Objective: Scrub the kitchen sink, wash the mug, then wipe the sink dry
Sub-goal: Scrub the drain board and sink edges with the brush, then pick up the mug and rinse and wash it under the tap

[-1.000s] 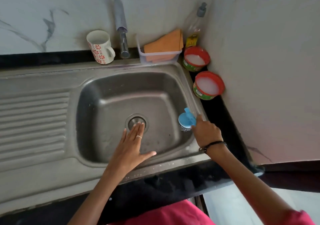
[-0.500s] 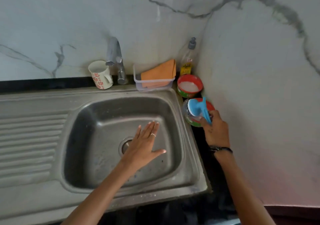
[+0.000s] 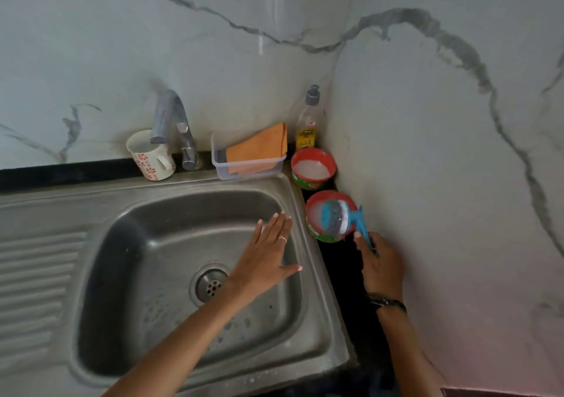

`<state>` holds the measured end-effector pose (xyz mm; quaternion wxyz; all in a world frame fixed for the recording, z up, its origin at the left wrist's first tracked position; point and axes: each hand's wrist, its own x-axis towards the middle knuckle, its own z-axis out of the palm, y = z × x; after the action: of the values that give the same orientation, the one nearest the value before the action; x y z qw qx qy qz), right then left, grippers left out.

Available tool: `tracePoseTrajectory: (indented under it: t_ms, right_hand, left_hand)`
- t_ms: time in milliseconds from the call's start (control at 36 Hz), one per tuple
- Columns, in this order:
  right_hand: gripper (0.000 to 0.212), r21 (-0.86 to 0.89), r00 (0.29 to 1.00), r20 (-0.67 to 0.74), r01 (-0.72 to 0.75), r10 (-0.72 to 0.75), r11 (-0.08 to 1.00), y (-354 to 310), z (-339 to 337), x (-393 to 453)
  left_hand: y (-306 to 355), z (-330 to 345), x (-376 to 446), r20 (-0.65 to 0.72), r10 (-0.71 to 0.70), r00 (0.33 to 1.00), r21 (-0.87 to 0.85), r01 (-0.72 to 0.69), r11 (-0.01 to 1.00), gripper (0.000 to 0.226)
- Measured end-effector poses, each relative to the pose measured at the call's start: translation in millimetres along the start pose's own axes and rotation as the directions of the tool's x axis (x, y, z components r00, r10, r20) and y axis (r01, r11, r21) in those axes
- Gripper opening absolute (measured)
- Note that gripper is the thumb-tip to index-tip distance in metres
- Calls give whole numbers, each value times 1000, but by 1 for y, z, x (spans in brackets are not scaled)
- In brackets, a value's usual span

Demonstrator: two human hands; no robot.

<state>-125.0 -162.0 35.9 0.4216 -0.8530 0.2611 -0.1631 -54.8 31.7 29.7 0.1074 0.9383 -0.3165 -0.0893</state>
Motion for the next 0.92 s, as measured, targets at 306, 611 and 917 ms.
tracePoseTrajectory:
  t_ms: [306, 611, 917]
  right_hand:
    - [28, -67, 977, 42, -205, 208, 976, 44, 8, -50]
    - [34, -276, 988, -141, -97, 59, 956, 56, 25, -64]
    - [31, -278, 946, -293, 51, -135, 959, 48, 26, -71]
  left_hand:
    - [23, 35, -20, 127, 44, 991, -85, -33, 996, 107]
    - [23, 40, -33, 154, 31, 988, -100, -15, 995, 109]
    - [23, 38, -35, 88, 38, 995, -64, -33, 997, 86]
